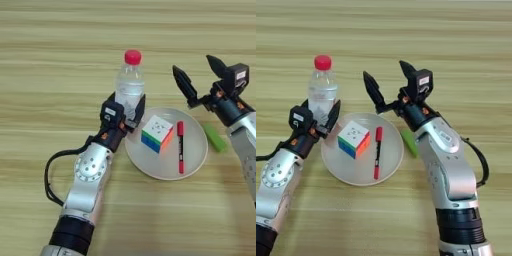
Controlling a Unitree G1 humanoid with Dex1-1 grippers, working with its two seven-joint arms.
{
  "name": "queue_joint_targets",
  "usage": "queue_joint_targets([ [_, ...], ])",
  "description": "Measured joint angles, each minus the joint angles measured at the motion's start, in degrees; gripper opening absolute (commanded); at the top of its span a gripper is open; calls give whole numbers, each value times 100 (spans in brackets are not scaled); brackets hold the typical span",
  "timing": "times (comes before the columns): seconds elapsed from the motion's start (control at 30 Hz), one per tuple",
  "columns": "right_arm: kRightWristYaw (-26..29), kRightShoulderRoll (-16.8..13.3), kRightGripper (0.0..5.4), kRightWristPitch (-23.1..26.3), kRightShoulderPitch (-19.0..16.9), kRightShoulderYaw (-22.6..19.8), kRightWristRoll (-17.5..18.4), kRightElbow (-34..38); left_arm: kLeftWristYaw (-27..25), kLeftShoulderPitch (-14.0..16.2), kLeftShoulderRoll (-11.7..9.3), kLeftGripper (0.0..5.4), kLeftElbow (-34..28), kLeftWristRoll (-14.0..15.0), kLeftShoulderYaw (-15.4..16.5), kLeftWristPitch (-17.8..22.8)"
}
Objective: Move the objects on the table
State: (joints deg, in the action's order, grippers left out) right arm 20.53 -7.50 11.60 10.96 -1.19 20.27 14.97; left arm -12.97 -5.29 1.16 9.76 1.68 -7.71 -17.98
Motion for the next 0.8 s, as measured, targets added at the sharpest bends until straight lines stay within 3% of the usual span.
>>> queue_joint_targets([
  [0.3, -252, 16, 540, -582, 251, -312, -280, -1212, 389, -128, -25, 313, 314, 67, 510, -86],
  [0.53, -253, 31, 540, -770, 286, -280, -342, -1341, 530, -292, -82, 313, 708, 80, 756, -274],
  [0.8, -262, 103, 540, -844, 336, -213, -434, -1391, 605, -553, -192, 313, 1569, 79, 928, -450],
])
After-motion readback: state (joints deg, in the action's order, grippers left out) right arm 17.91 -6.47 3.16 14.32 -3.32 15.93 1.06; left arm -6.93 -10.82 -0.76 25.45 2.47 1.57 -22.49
